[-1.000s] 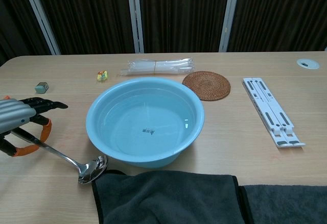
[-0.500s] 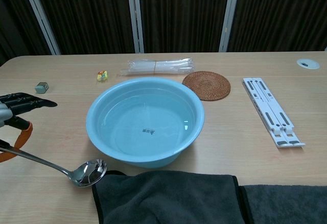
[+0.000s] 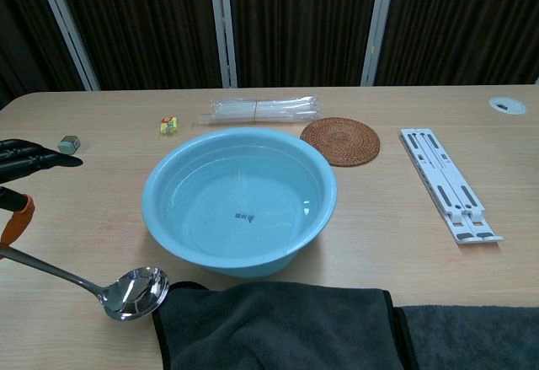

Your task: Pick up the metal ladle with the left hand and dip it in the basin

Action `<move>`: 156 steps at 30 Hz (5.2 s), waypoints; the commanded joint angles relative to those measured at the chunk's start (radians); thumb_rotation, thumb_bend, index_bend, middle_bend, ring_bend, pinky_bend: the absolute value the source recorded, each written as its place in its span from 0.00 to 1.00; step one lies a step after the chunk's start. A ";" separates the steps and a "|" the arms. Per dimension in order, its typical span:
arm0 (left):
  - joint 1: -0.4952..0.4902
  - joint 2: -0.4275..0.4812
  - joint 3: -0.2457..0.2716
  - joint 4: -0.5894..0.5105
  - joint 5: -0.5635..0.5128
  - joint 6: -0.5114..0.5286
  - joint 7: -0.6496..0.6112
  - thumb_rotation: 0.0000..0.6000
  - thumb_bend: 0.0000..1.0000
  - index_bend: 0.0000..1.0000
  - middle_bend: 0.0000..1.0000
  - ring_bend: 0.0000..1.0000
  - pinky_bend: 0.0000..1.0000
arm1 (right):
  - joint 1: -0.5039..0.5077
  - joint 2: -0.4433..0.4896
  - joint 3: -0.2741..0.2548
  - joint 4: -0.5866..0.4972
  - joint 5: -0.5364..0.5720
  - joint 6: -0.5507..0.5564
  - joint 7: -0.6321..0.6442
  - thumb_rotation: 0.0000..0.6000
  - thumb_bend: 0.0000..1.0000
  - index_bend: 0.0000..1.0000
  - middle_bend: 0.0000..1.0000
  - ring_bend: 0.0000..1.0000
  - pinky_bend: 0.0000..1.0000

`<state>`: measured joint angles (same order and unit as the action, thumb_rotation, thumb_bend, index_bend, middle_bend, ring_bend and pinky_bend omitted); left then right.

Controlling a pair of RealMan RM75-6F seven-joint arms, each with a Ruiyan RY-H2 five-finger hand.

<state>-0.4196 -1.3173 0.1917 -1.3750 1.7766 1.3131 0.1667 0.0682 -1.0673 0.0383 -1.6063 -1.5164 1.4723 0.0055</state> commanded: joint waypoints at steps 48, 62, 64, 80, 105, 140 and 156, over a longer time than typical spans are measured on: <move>-0.071 0.135 -0.227 -0.215 -0.117 -0.051 0.100 1.00 0.47 0.63 0.00 0.00 0.00 | -0.001 0.014 0.018 0.011 0.019 -0.004 0.051 1.00 0.00 0.00 0.00 0.00 0.00; -0.184 -0.033 -0.305 -0.101 -0.231 -0.196 0.197 1.00 0.47 0.63 0.00 0.00 0.00 | -0.001 0.040 0.030 0.032 0.041 -0.016 0.130 1.00 0.01 0.00 0.00 0.00 0.00; -0.191 -0.046 -0.307 -0.092 -0.238 -0.204 0.207 1.00 0.47 0.63 0.00 0.00 0.00 | 0.000 0.042 0.030 0.032 0.041 -0.018 0.134 1.00 0.00 0.00 0.00 0.00 0.00; -0.270 -0.177 -0.324 -0.012 -0.287 -0.272 0.294 1.00 0.47 0.63 0.00 0.00 0.00 | 0.007 0.052 0.027 0.047 0.033 -0.033 0.183 1.00 0.00 0.00 0.00 0.00 0.00; -0.317 -0.225 -0.315 0.021 -0.355 -0.322 0.330 1.00 0.47 0.63 0.00 0.00 0.00 | 0.000 0.053 0.027 0.050 0.022 -0.013 0.198 1.00 0.00 0.00 0.00 0.00 0.00; -0.341 -0.239 -0.307 -0.020 -0.376 -0.285 0.358 1.00 0.47 0.64 0.00 0.00 0.00 | -0.002 0.058 0.024 0.059 0.014 -0.009 0.218 1.00 0.00 0.00 0.00 0.00 0.00; -0.283 -0.125 -0.288 -0.160 -0.315 -0.176 0.348 1.00 0.47 0.64 0.00 0.00 0.00 | -0.004 0.052 0.011 0.043 -0.006 -0.005 0.188 1.00 0.00 0.00 0.00 0.00 0.00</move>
<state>-0.7072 -1.4483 -0.0960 -1.5297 1.4629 1.1336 0.5171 0.0650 -1.0153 0.0504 -1.5625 -1.5214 1.4667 0.1928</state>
